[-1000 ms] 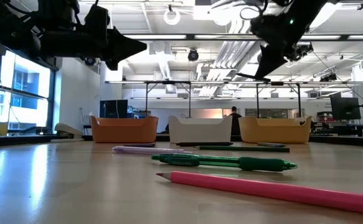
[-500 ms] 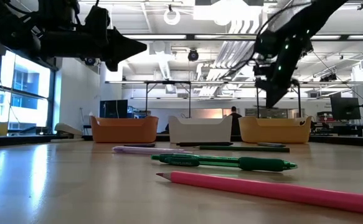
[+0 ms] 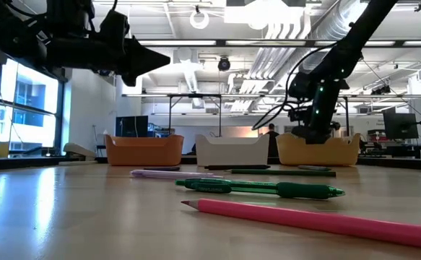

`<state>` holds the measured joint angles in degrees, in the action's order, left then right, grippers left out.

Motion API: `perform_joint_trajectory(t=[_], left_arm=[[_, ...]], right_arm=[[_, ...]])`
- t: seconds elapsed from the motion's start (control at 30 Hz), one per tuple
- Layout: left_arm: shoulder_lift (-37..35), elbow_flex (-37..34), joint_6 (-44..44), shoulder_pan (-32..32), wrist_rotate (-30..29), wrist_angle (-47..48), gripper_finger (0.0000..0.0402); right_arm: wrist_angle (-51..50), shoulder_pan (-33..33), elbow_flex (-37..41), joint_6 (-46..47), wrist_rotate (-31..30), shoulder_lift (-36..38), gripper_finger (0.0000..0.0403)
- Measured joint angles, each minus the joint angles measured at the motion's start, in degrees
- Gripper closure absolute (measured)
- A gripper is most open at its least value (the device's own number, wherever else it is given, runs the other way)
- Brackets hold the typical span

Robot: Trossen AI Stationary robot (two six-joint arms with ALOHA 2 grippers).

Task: Sort crayons/erasers/pens/pencils in bins
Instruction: Put the bottom blue crayon into the yellow bin, then put the green pencil into the white bin

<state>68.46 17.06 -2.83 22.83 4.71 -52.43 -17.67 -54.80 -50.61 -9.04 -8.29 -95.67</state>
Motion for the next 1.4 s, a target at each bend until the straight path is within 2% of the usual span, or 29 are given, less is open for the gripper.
perform_joint_trajectory(t=[0.23, 0.5, 0.63, 0.77, 0.9, 1.03, 1.2, 1.4], left_arm=[[0.0, 0.0, -0.1, 0.0, 0.0, 0.4, 0.0401], [0.0, 0.0, 0.0, 0.0, 0.2, 1.2, 0.0401], [0.0, 0.0, 0.9, 0.0, 0.2, 1.2, 0.0401], [0.0, 0.0, 1.5, 0.0, 0.2, 2.0, 0.0401], [0.0, 0.0, 1.5, 0.0, 0.2, 2.8, 0.0401], [0.0, 0.0, 1.5, 0.0, 1.0, 3.4, 0.0401], [0.0, 0.0, 1.9, -0.2, 4.3, 3.6, 0.0401], [0.0, 0.0, 2.1, -2.1, 4.6, 3.8, 0.0401]], right_arm=[[0.3, 0.0, 0.0, 1.0, 0.0, -1.0, 0.0387], [0.0, 0.3, 0.0, 3.3, -1.1, 0.1, 0.0305], [-2.1, 1.6, 0.0, 4.1, -3.6, 4.9, 0.0288], [-5.6, 5.0, 0.0, 4.3, -3.6, 13.2, 0.0303], [-3.4, 10.7, 4.0, 4.0, -1.3, 22.3, 0.035], [6.5, 17.1, 13.3, 5.8, 3.7, 30.9, 0.0397], [22.2, 26.5, 25.7, 10.2, 7.4, 38.5, 0.0388], [32.2, 39.0, 33.8, 15.4, 5.4, 40.9, 0.0401]])
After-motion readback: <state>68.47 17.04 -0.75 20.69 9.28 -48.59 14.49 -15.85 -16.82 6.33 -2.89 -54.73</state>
